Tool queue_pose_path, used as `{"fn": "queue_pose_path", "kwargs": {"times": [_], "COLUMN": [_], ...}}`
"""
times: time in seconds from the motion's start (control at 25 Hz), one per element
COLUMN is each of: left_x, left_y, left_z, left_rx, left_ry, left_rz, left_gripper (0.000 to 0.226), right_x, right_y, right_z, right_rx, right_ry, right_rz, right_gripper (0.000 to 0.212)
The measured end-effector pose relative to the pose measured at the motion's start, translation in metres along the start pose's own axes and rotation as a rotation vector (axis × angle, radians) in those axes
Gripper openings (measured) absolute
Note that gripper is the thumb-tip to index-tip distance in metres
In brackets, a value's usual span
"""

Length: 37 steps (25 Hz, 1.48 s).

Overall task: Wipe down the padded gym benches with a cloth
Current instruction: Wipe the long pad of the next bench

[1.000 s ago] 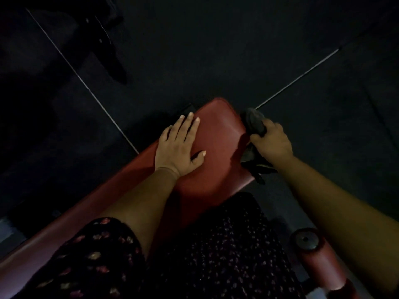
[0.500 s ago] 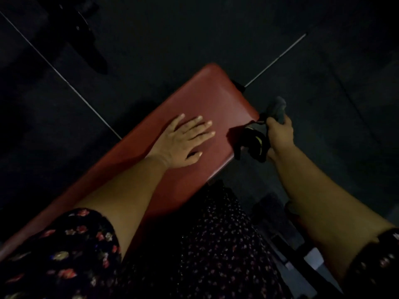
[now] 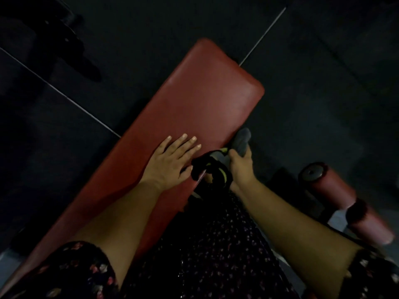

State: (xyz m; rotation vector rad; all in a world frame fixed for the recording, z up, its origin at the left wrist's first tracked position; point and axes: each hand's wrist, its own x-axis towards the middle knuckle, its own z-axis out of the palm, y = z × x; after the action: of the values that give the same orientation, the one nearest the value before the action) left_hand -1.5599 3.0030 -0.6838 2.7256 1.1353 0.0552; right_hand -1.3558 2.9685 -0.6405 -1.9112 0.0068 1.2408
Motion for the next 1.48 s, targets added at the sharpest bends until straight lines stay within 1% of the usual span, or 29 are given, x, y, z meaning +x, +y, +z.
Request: {"fn": "queue_pose_path", "kwargs": {"times": [0.08, 0.2, 0.24, 0.32, 0.4, 0.52, 0.56, 0.64, 0.72, 0.8, 0.88, 0.92, 1.0, 1.08, 1.2, 1.24, 1.28, 1.32, 1.36, 1.44, 1.48], "left_x": [0.001, 0.000, 0.000, 0.000, 0.001, 0.000, -0.001, -0.001, 0.000, -0.007, -0.042, -0.069, -0.119, -0.139, -0.137, -0.137, -0.138, -0.140, -0.140, -0.136, -0.134], "left_y": [0.000, -0.003, -0.003, -0.002, -0.002, -0.002, -0.002, -0.001, -0.002, 0.002, 0.014, 0.023, 0.044, 0.054, 0.047, 0.045, 0.044, 0.044, 0.044, 0.043, 0.043], "left_z": [0.002, 0.006, 0.007, 0.008, 0.009, 0.011, 0.011, 0.012, 0.010, 0.006, 0.002, 0.002, 0.000, -0.003, -0.004, -0.003, -0.003, -0.002, -0.002, -0.004, -0.006], "left_rx": [-0.001, 0.000, -0.009, -0.032, -0.038, -0.044, -0.052, -0.057, -0.020, 0.012, 0.001, -0.010, -0.054, -0.122, -0.191, -0.201, -0.213, -0.218, -0.215, -0.237, -0.258], "left_ry": [0.023, 0.040, 0.044, 0.055, 0.081, 0.113, 0.120, 0.119, 0.110, 0.134, 0.130, 0.104, 0.008, -0.097, -0.167, -0.167, -0.175, -0.186, -0.198, -0.227, -0.246], "left_rz": [-0.006, 0.019, 0.020, 0.015, 0.010, 0.000, 0.000, 0.002, 0.004, -0.040, -0.219, -0.327, -0.506, -0.599, -0.608, -0.602, -0.606, -0.610, -0.613, -0.627, -0.634], "left_gripper": [0.063, 0.061, 0.060, 0.057, 0.054, 0.052, 0.051, 0.051, 0.051, 0.050, 0.050, 0.051, 0.054, 0.059, 0.061, 0.061, 0.061, 0.061, 0.061, 0.061, 0.061], "right_x": [-0.003, 0.016, 0.026, 0.041, 0.041, 0.004, -0.011, -0.050, -0.076, -0.068, -0.032, -0.015, 0.000, -0.018, -0.079, -0.100, -0.113, -0.120, -0.114, -0.077, -0.057], "right_y": [0.009, -0.014, -0.024, -0.036, -0.033, 0.011, 0.035, 0.085, 0.103, 0.087, 0.061, 0.044, 0.026, 0.039, 0.097, 0.112, 0.125, 0.127, 0.124, 0.107, 0.091], "right_z": [-0.001, 0.004, 0.005, 0.000, -0.008, -0.011, -0.013, -0.017, -0.018, -0.018, -0.021, -0.022, -0.027, -0.025, -0.013, -0.009, -0.007, -0.006, -0.005, -0.002, -0.001], "right_rx": [0.021, 0.061, 0.034, -0.071, -0.179, -0.327, -0.353, -0.470, -0.556, -0.374, -0.242, -0.233, -0.324, -0.405, -0.373, -0.420, -0.473, -0.499, -0.461, -0.385, -0.387], "right_ry": [-0.052, -0.131, -0.145, -0.143, -0.158, -0.191, -0.241, -0.375, -0.454, -0.428, -0.322, -0.288, -0.305, -0.343, -0.436, -0.453, -0.446, -0.414, -0.366, -0.245, -0.181], "right_rz": [-0.001, 0.006, -0.003, -0.034, -0.087, -0.119, -0.113, -0.044, -0.007, 0.057, 0.077, 0.080, 0.037, 0.019, 0.117, 0.145, 0.132, 0.107, 0.089, 0.053, 0.052], "right_gripper": [0.068, 0.082, 0.087, 0.089, 0.091, 0.094, 0.096, 0.096, 0.093, 0.093, 0.095, 0.096, 0.093, 0.090, 0.092, 0.091, 0.089, 0.088, 0.087, 0.086, 0.087]}}
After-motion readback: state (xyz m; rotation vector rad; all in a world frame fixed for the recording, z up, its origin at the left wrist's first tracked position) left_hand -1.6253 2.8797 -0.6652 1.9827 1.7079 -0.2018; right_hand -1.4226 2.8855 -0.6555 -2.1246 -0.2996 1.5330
